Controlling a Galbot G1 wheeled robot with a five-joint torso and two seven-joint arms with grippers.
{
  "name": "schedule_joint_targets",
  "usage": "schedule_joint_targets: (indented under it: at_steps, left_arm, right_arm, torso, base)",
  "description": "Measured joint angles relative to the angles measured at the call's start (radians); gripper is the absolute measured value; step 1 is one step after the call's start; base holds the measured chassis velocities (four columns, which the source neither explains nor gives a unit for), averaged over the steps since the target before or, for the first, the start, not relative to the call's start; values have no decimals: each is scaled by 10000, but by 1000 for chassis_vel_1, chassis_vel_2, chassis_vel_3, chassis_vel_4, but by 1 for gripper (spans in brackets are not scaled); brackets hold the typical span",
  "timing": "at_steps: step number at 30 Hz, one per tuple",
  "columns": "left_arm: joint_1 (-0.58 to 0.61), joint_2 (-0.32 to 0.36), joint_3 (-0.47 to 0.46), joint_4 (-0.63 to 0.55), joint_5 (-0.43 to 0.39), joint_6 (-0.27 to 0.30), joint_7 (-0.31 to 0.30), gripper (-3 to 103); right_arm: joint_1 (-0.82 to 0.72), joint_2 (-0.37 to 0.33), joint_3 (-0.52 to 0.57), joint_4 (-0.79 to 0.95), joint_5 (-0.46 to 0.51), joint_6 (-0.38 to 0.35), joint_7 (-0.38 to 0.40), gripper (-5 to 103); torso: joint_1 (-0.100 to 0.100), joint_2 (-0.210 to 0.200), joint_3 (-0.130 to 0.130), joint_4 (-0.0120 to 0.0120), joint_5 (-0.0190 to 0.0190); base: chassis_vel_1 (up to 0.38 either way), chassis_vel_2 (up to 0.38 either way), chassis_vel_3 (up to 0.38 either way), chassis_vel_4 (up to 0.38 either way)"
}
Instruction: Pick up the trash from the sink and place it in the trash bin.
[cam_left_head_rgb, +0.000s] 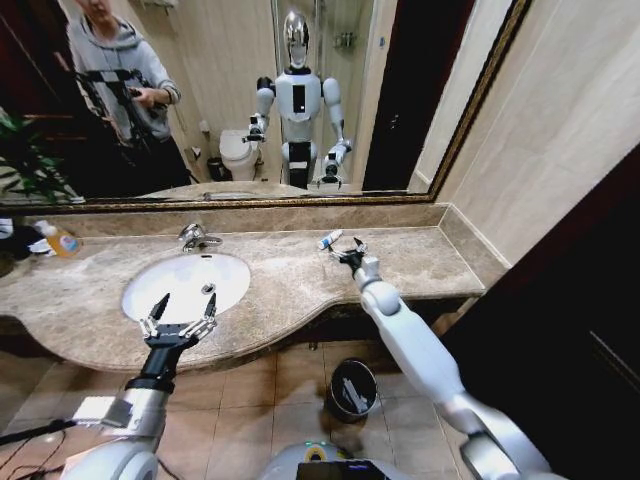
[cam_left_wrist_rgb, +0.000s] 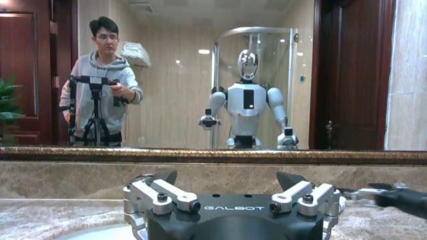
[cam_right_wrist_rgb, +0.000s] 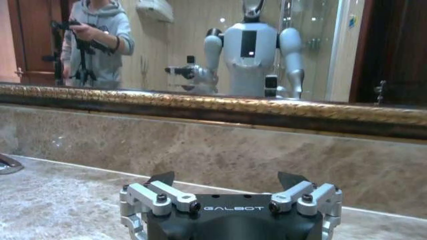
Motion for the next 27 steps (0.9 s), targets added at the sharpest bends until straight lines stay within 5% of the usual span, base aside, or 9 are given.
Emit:
schedule_joint_targets:
  at_steps: [7,13,18,27]
  left_arm:
    - [0,0,0,0,0,0,0,100]
    - [1,0,-1,0,0,0,0,100]
    - [0,0,0,0,0,0,0,100]
    - [0,0,0,0,0,0,0,100]
  right_arm:
    - [1016,739,-1429,-1206,124,129,2684,99]
    - [1768,1538,-1641,-2301,460,157,3511,98]
    - [2226,2257,-1814,-3848,-69,975,4257,97]
    - [2006,2257,-1267,-4862,-723,1436,4713,100]
  torso:
    - [0,0,-1,0,-3]
    - [-1,1,-1,2,-3]
    - [0,0,-1,3,0]
    - [0,1,0,-3,4]
  base:
    - [0,0,0,0]
    - [0,0,0,0]
    - [0,0,0,0]
    - [0,0,0,0]
